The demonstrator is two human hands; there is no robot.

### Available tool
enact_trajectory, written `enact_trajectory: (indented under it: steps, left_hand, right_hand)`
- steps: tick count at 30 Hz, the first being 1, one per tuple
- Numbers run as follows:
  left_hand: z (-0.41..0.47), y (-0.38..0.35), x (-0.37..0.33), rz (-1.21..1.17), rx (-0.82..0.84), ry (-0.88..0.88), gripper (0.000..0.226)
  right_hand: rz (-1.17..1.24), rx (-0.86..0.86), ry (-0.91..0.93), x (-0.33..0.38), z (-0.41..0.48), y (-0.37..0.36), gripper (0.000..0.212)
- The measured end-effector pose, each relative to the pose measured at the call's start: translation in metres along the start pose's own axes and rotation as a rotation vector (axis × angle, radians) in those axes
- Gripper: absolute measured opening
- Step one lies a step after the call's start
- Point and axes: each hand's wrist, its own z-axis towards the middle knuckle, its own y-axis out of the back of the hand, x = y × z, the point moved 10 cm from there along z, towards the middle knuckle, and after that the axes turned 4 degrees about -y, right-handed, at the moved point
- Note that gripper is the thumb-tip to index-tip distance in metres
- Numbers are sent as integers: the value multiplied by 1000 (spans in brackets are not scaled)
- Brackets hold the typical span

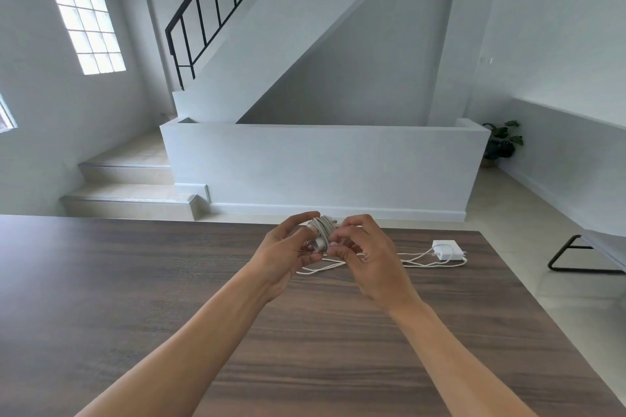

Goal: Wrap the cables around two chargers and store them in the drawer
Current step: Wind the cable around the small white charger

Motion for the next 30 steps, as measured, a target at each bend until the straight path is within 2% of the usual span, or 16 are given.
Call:
enact_trajectory:
  steps: [2, 5, 10, 12, 17, 27, 30]
  left_hand:
    - [-1, -3, -1, 23, 21, 5, 25]
    - [-3, -6, -1, 46, 58, 8, 25]
    - [1, -10, -7, 73, 63, 3, 24]
    - [2, -11, -10, 99, 66, -2, 24]
    - [4, -12, -15, 234, 84, -34, 24]
    - [14, -15, -38, 633, 118, -177, 26]
    - [14, -17, -44, 756, 115, -230, 26]
  right_hand:
    - [-20, 37, -12, 2, 3, 1, 8]
    - [-123, 97, -17, 3, 7, 3, 16]
    - [-400, 113, 104, 22, 6, 1, 25]
    - [-464, 116, 99, 24, 8, 0, 24]
    - [-479, 238, 32, 22, 17, -6, 27]
    - [-604, 288, 40, 26, 32, -8, 27]
    - [-553, 293, 2, 19, 36, -9, 28]
